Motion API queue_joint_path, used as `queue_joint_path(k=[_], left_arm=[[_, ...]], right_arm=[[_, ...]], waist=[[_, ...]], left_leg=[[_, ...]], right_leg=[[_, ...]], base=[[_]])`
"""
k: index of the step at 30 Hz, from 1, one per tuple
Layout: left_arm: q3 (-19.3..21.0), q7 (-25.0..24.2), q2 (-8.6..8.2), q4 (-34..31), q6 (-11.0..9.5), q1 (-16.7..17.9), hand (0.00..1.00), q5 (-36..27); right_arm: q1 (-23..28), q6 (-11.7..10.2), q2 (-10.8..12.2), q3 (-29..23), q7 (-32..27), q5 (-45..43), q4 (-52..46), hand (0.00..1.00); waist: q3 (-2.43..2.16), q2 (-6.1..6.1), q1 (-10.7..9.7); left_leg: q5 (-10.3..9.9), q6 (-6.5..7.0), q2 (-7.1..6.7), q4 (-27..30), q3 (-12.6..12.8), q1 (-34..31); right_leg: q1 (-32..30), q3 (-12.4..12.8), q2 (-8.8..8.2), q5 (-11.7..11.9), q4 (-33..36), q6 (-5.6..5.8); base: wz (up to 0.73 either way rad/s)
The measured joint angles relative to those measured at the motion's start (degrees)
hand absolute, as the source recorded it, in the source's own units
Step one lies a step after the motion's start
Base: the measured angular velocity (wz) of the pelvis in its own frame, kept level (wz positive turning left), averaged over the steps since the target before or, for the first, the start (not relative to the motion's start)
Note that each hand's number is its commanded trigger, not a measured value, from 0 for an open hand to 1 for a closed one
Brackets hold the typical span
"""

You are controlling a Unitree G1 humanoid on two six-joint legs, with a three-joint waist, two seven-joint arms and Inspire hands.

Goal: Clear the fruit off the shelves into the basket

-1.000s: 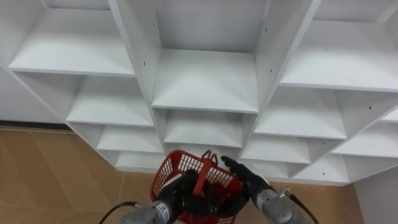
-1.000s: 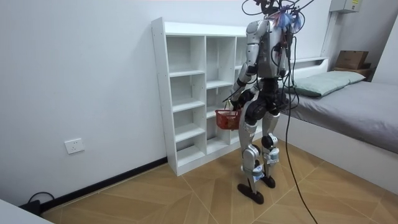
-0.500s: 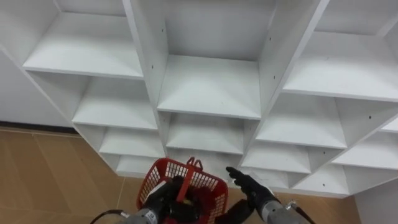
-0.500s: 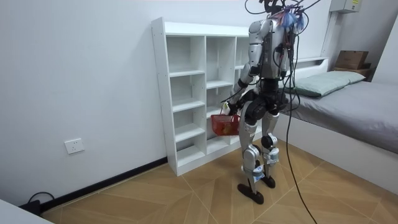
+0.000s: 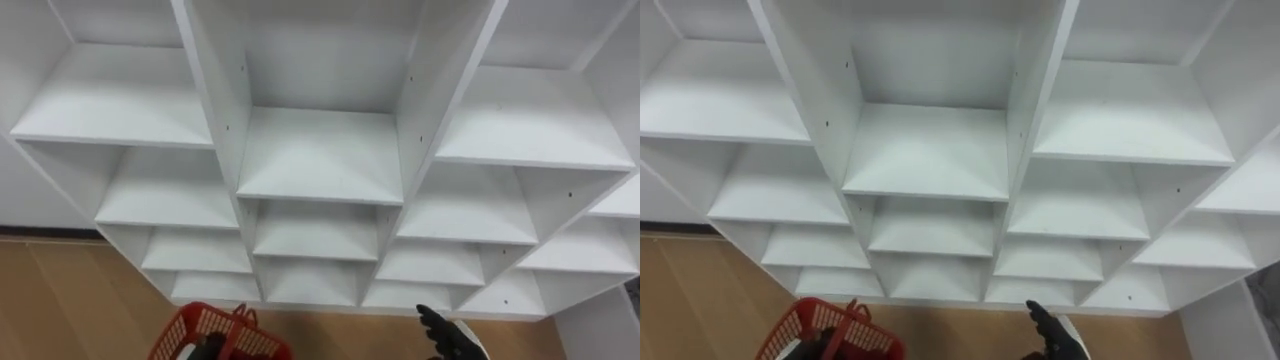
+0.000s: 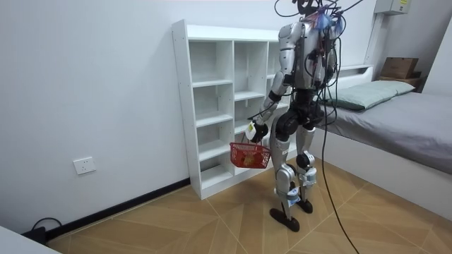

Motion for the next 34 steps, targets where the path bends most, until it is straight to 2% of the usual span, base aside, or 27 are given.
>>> queue_joint_path(k=[6,10,16,19,20,23,25,29,34], left_arm=[[4.1,2.2,-0.07,0.1,-0.4,2.1,1.0,1.6],[4.7,2.4,-0.05,1.2,-0.6,2.5,1.0,2.0],[6.2,2.4,-0.07,4.0,-0.6,3.0,1.0,1.9],[8.9,3.1,-0.09,5.1,-0.5,3.4,1.0,2.7],[10.4,3.3,-0.1,5.4,-0.5,3.9,1.0,2.9],[13.4,3.4,-0.22,6.8,-0.3,4.5,1.0,2.8],[14.6,3.5,-0.4,7.7,0.1,4.7,1.0,2.8],[16.9,3.5,-0.71,8.9,2.3,4.9,1.0,4.2],[17.0,3.5,-0.77,9.1,5.1,5.2,1.0,7.3]], right_arm=[[3.7,-2.0,0.1,-3.2,-1.8,-0.5,1.7,0.0],[5.0,-2.0,0.1,-5.0,-2.2,-0.5,4.3,0.0],[5.3,-1.9,0.1,-6.6,-2.2,1.9,8.5,0.0],[5.3,-1.9,0.6,-8.0,-2.0,3.4,10.2,0.0],[5.5,-1.9,0.8,-9.1,-2.0,4.1,11.3,0.0],[5.4,-1.7,1.1,-10.6,-1.9,6.5,13.7,0.0],[5.1,-1.3,1.2,-12.0,-1.9,7.2,15.5,0.0],[4.8,-0.4,0.9,-15.0,-1.8,7.8,20.1,0.0],[5.6,2.7,0.7,-15.3,-1.3,5.3,23.4,0.0]], waist=[[-0.19,0.81,-0.3],[-0.49,1.33,-0.3],[-0.43,1.18,-0.2],[-0.52,0.9,-0.1],[-0.3,1.05,-0.2],[-0.27,0.98,-0.2],[-0.28,1.03,-0.3],[-0.31,1.09,-0.3],[-0.33,1.04,-0.4]], left_leg=[[0.0,-0.01,0.14,-1.1,1.1,1.4],[0.0,-0.02,0.15,-1.8,1.5,2.3],[-0.1,-0.07,0.02,-2.1,1.5,3.8],[-0.1,-0.09,0.03,-2.4,1.6,4.3],[-0.2,-0.21,0.04,-2.5,1.7,5.0],[-0.4,-0.37,0.12,-2.6,1.7,5.8],[-0.4,-0.38,0.14,-2.6,1.6,5.8],[-0.5,-0.42,0.14,-2.7,1.6,5.8],[-0.5,-0.42,0.11,-2.7,1.6,5.9]], right_leg=[[0.6,1.6,0.4,0.0,-0.2,0.01],[0.9,2.5,0.63,0.0,-0.4,0.01],[2.0,3.9,1.01,0.0,-0.8,0.01],[2.3,4.4,1.24,0.0,-0.9,-0.01],[2.9,4.4,1.33,0.0,-1.0,-0.01],[3.9,4.4,1.53,0.0,-1.6,-0.06],[4.0,4.4,1.58,0.0,-1.7,-0.07],[4.0,4.4,1.63,0.0,-1.9,-0.06],[4.0,4.4,1.6,0.0,-1.8,-0.06]], base=[[-0.12],[-0.13],[-0.08],[-0.08],[-0.05],[-0.01],[0.0],[0.0],[0.0]])
